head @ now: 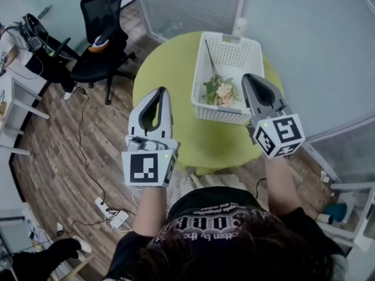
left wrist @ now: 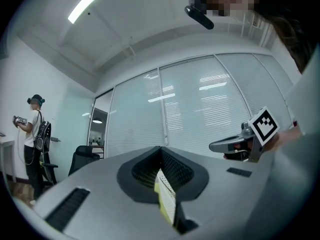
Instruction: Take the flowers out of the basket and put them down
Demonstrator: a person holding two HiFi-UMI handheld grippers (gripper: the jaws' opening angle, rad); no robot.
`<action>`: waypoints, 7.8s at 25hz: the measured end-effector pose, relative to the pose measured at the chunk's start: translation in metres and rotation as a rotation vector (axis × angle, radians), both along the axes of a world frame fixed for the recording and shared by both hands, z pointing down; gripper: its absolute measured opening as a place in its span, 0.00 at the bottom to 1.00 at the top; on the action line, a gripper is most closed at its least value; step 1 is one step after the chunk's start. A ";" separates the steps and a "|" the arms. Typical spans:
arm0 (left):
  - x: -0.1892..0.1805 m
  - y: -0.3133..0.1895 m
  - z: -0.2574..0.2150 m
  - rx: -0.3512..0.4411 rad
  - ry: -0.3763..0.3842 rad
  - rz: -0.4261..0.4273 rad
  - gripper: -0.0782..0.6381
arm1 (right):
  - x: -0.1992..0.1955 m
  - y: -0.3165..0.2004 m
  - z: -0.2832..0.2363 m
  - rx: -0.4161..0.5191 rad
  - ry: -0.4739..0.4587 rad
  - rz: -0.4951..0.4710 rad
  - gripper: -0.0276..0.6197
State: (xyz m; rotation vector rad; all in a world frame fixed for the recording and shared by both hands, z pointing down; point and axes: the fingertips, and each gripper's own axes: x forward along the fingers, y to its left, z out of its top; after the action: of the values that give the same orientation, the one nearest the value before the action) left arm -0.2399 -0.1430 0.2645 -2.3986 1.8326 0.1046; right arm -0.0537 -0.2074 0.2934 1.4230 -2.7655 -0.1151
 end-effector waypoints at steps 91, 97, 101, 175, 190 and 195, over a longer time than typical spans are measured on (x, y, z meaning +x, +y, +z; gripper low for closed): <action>0.007 -0.150 0.038 -0.082 0.006 0.022 0.11 | -0.028 -0.180 0.295 -0.776 0.415 -0.214 0.12; 0.010 -0.145 0.035 -0.064 0.012 0.039 0.11 | -0.031 -0.175 0.268 -0.735 0.316 -0.213 0.11; 0.007 -0.142 0.031 -0.051 0.013 0.035 0.11 | -0.033 -0.175 0.245 -0.696 0.241 -0.212 0.11; 0.060 -0.046 0.010 0.003 0.025 0.276 0.11 | 0.061 -0.090 -0.002 -0.347 0.083 0.023 0.10; 0.138 -0.038 0.001 0.015 0.033 0.311 0.11 | 0.176 -0.061 -0.002 -0.345 0.061 0.133 0.10; 0.172 -0.035 0.004 0.008 0.008 0.311 0.11 | 0.212 -0.061 0.021 -0.380 0.050 0.146 0.10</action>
State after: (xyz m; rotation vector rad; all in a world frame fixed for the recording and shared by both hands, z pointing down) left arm -0.0679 -0.1779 0.2687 -2.6607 1.4440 0.1491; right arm 0.1581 -0.2688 0.3147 1.4813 -2.4564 0.3523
